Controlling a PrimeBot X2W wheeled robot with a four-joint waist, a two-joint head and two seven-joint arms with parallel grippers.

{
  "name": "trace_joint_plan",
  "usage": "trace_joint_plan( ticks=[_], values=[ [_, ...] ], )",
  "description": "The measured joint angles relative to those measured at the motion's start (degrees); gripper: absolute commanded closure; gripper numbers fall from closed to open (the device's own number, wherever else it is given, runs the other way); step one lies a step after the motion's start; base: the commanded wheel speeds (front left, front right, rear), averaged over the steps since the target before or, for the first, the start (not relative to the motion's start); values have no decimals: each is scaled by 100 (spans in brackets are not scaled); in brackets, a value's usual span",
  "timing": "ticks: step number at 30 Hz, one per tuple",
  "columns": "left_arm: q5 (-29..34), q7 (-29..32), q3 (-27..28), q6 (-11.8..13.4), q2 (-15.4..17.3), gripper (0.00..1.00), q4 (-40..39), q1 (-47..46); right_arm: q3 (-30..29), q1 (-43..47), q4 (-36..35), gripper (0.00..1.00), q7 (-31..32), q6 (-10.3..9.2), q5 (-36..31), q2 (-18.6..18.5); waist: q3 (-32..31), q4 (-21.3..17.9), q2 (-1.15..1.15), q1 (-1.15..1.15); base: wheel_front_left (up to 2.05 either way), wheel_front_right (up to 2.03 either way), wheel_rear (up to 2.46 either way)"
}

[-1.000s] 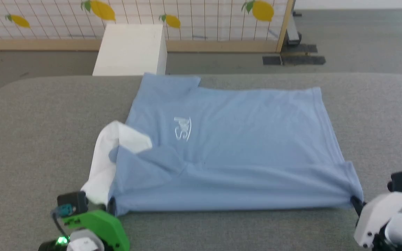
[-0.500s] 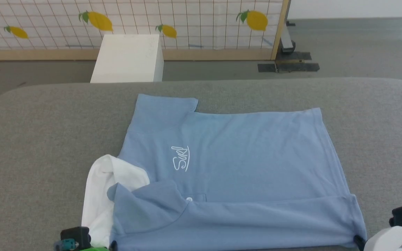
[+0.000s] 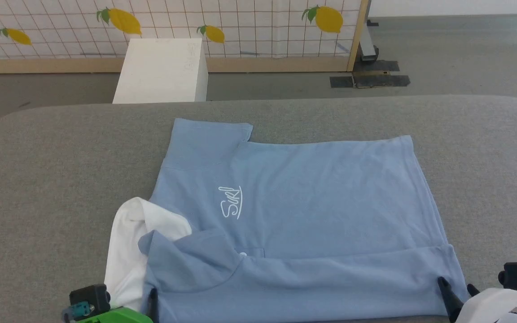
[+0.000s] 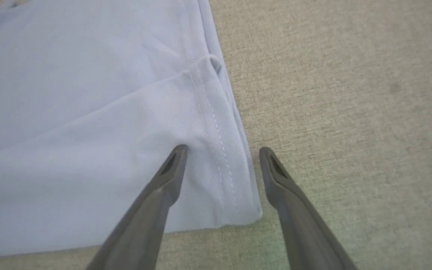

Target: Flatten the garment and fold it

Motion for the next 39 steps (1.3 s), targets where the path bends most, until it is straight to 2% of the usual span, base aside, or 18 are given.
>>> trace_joint_plan(
  ticks=[7, 10, 16, 21, 27, 29, 33, 39],
  values=[
    [349, -631, 182, -56, 346, 0, -549, -90, 70, 59, -603, 0, -1084, -2, -266, -2, -156, -46, 0, 0, 0, 0, 0],
    [552, -723, 155, -180, 511, 0, -649, -419, 172, -33, -844, 0, -1575, -2, -437, 1, -97, -80, 0, 0, 0, 0, 0],
    [1050, -871, -66, -761, 842, 0, -498, -1863, 547, -524, -1110, 0, -2313, -2, -812, -1, 237, -156, 0, 0, 0, 0, 0],
    [1131, -658, -189, -1276, 929, 0, 146, -3384, 856, -962, -1307, 0, -2474, -2, -861, -23, 673, -252, 0, 0, 0, 0, 0],
    [1062, 118, -231, -1723, 958, 0, 1250, -5093, 1221, -1498, -1312, 0, -2635, -2, -814, -24, 1334, -437, 0, 1, 0, 0, 0],
    [945, 486, -218, -1767, 958, 0, 1589, -5477, 1325, -1602, -1305, 0, -2658, -2, -769, -23, 1532, -513, 0, 1, 0, 0, 0],
    [727, 1450, -111, -1549, 982, 0, 2191, -6048, 1474, -1811, -1267, 0, -2720, -2, -693, -18, 1917, -707, 0, 1, 0, 0, 0],
    [480, 2774, -42, -1247, 1106, 0, 2509, -6352, 1562, -1925, -1198, 0, -2842, -2, -543, -13, 2339, -1048, 0, 1, 0, 0, 0]
  ],
)
